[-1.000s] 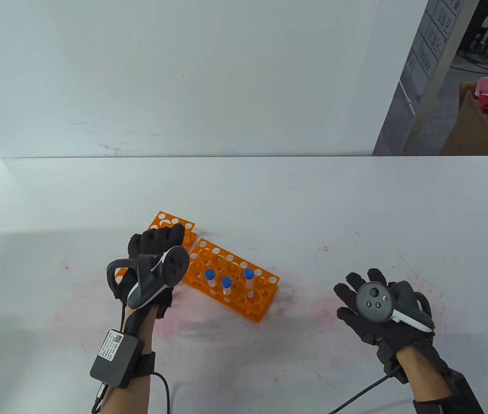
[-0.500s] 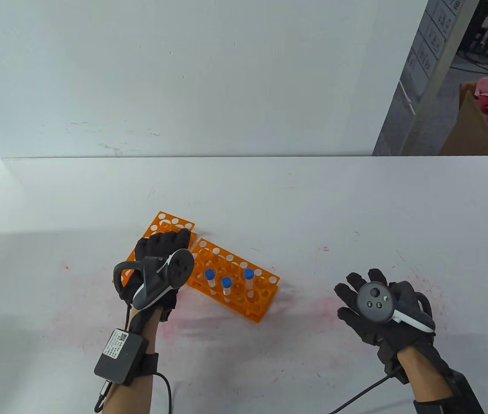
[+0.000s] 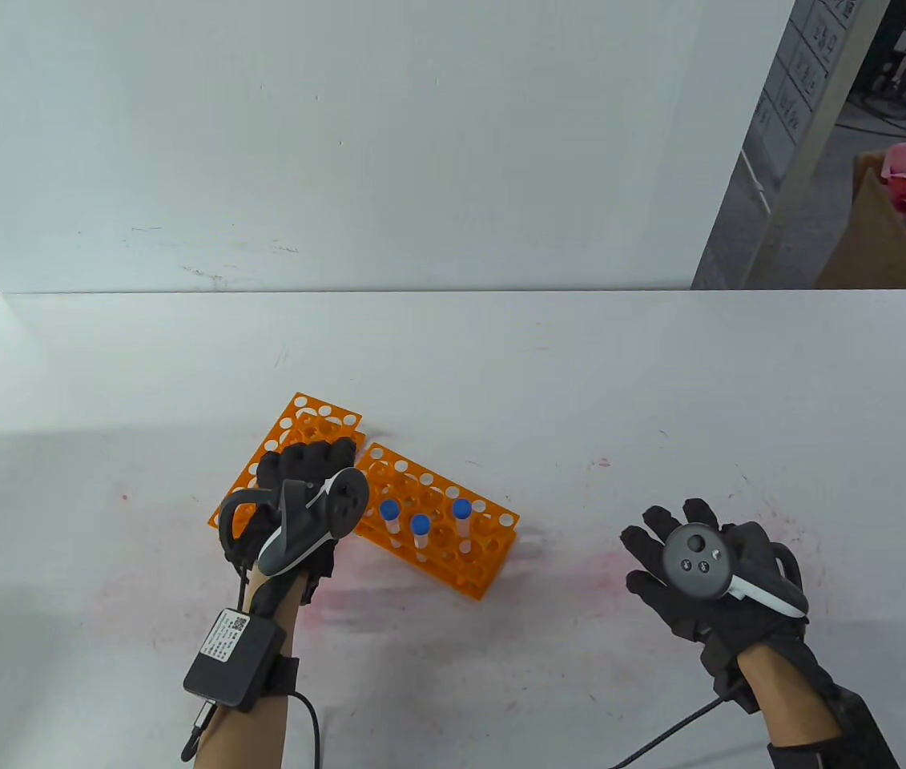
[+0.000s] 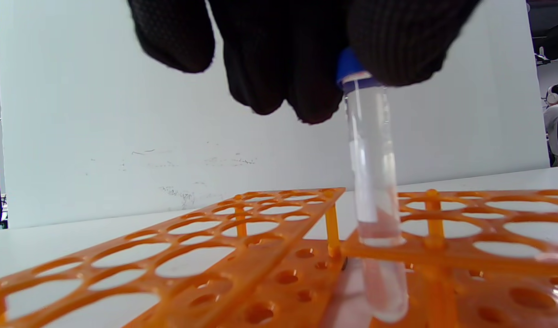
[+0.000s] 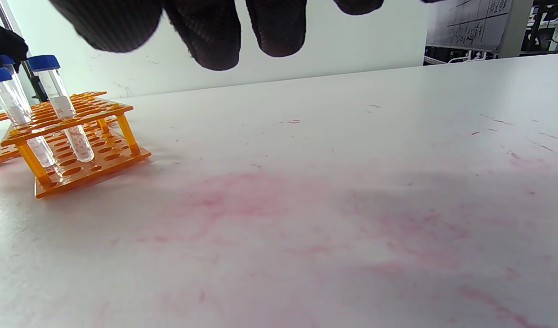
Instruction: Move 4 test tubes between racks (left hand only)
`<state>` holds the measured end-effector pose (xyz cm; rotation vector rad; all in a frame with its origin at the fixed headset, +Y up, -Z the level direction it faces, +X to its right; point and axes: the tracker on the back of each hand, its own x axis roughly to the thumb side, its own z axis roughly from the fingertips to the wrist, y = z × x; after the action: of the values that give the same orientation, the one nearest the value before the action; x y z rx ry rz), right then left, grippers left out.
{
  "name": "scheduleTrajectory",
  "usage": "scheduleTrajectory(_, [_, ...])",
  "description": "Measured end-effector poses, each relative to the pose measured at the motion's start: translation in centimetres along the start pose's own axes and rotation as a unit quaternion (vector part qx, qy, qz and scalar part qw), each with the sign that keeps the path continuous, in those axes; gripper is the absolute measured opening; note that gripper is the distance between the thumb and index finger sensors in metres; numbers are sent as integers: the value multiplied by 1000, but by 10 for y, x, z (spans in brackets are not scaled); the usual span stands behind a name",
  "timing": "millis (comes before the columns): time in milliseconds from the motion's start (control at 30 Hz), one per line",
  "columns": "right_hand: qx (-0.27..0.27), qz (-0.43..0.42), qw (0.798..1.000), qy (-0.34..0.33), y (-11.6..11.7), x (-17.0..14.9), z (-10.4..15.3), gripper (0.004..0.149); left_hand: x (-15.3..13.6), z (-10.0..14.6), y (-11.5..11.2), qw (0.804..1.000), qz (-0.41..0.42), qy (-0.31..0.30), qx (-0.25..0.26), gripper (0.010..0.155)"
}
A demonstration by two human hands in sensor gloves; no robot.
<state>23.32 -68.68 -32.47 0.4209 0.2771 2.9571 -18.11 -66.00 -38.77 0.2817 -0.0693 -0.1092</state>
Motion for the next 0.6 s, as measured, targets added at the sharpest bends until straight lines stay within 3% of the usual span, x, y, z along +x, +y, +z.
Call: scheduleTrajectory(600, [0,-1,1000,0,0,0,0,61,4,0,-8,1000,-15,-10,-25,50])
